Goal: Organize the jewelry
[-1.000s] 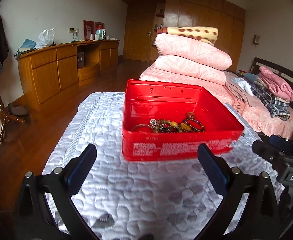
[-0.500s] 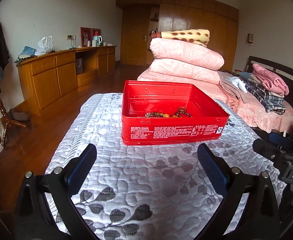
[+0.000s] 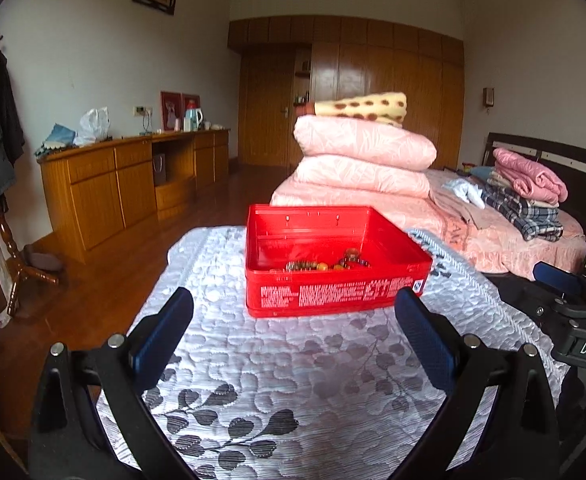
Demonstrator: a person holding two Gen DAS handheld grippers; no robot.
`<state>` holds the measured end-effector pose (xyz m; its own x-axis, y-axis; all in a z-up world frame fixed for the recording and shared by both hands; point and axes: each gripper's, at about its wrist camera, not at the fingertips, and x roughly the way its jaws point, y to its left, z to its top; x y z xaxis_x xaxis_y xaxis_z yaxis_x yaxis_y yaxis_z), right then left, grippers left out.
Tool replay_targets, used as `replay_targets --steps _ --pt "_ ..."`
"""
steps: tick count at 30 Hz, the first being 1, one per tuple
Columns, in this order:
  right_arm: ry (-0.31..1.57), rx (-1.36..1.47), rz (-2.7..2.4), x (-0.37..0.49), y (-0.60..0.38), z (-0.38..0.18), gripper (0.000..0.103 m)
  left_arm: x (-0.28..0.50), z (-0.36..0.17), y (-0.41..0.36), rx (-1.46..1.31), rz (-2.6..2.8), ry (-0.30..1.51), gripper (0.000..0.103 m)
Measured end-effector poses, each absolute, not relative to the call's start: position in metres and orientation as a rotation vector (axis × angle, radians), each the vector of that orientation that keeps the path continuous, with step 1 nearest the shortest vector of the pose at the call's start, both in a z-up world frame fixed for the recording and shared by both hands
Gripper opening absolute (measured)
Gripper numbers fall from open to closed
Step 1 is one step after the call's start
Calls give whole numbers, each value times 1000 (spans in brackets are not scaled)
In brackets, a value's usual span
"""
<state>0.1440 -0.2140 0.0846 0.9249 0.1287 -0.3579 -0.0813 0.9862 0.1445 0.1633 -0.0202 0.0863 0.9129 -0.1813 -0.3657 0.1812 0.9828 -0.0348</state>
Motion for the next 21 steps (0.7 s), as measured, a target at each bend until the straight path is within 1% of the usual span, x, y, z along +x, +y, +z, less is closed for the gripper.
replay_targets --steps 12,21 --pt "275 102 108 123 -208 99 97 146 98 -21 -8 -202 292 98" --pt "262 80 110 116 -201 107 97 134 106 -25 5 -219 261 98"
